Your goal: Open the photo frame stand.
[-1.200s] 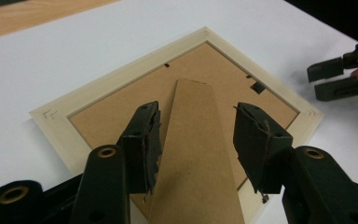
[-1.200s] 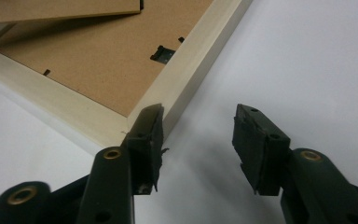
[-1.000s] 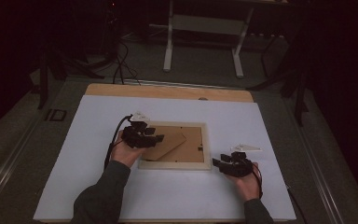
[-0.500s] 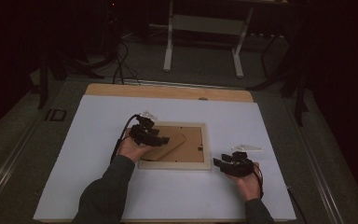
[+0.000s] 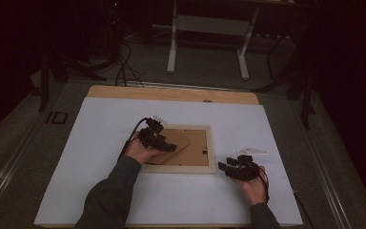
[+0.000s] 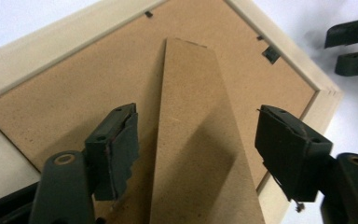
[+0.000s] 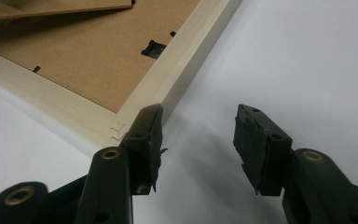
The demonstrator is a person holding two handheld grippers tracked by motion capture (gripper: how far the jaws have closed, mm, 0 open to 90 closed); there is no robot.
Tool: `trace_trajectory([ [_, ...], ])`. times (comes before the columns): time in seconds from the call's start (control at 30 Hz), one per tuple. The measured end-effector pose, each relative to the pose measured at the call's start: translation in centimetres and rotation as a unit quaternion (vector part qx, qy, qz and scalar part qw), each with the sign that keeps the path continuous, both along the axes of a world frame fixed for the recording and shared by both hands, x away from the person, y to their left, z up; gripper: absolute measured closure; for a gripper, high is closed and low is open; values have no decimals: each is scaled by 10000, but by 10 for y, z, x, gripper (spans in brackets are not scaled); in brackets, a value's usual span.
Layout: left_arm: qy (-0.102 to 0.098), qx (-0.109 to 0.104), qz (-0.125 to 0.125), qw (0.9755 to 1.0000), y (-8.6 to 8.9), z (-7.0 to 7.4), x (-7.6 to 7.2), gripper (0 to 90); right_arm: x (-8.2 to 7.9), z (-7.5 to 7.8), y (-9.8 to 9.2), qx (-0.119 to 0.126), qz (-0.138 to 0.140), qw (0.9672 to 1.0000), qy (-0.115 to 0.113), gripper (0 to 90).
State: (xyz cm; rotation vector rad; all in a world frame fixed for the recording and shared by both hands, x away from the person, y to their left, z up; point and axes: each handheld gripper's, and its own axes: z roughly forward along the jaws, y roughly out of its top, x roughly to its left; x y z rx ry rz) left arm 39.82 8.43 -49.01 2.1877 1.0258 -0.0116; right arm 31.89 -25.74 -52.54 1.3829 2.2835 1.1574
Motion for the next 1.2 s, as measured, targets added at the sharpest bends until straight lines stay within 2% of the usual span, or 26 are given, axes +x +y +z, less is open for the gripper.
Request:
trace_trajectory([
  [0.13, 117, 146, -89, 9998, -4, -3, 3, 295, 0, -1, -1, 7, -9, 10000, 20, 513],
  [0.2, 167, 152, -98, 9997, -6, -4, 5, 295, 0, -1, -1, 6, -11, 10000, 21, 513],
  [0.67, 381, 463, -357, 9976, -11, -11, 8, 325, 1, -2, -2, 7, -30, 10000, 44, 513],
  [0.83, 379, 515, -414, 9971, -12, -11, 8, 331, 1, -3, -2, -8, -23, 10000, 56, 514],
  [1.2, 258, 817, -634, 9943, -17, -9, 3, 381, 2, -4, -1, -12, -16, 10000, 67, 514],
])
